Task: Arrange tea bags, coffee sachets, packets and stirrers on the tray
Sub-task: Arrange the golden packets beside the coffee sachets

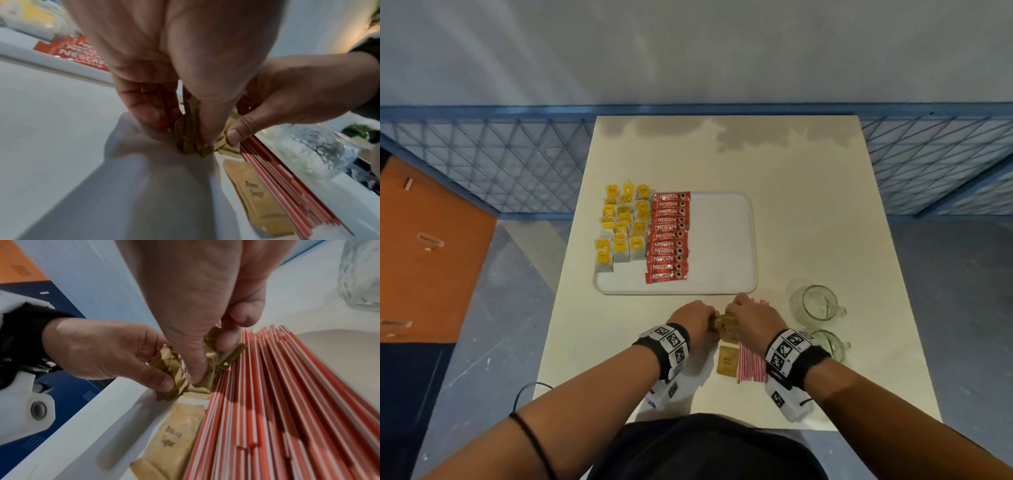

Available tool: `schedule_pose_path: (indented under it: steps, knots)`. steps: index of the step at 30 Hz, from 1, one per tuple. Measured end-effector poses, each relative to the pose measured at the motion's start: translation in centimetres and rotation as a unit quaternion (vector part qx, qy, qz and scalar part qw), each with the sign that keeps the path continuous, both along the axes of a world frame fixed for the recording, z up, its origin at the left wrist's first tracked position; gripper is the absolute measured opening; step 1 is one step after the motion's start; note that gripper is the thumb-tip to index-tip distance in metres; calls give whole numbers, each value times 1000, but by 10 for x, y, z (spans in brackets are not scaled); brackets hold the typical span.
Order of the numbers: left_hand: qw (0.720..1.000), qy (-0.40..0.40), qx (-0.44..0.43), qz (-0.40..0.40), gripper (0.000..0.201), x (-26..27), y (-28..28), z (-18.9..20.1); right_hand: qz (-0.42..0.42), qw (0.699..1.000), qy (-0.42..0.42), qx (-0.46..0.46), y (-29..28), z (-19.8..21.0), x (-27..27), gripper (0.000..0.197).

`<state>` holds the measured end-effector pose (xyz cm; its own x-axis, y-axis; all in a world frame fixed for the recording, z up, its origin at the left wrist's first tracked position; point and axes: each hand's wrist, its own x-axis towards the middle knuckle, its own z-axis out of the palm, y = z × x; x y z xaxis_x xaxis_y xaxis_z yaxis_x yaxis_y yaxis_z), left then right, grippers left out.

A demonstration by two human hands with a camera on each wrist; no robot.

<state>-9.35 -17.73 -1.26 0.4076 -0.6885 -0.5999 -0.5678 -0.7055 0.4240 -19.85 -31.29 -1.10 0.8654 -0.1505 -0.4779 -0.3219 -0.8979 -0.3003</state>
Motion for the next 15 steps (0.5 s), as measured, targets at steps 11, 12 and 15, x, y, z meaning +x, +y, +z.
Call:
schedule_pose_path:
  steps: [11,12,15]
  knots:
    - [921,248,-145,263,8,11,16,7,-79,987,-46,135,-20,24,3,13]
    - [900,280,-164,290,8,10,16,11,-83,984,-55,149,-22,29,3,13]
    - [832,375,-194,360,25,8,14,22,-90,973,-73,201,-29,44,5,10]
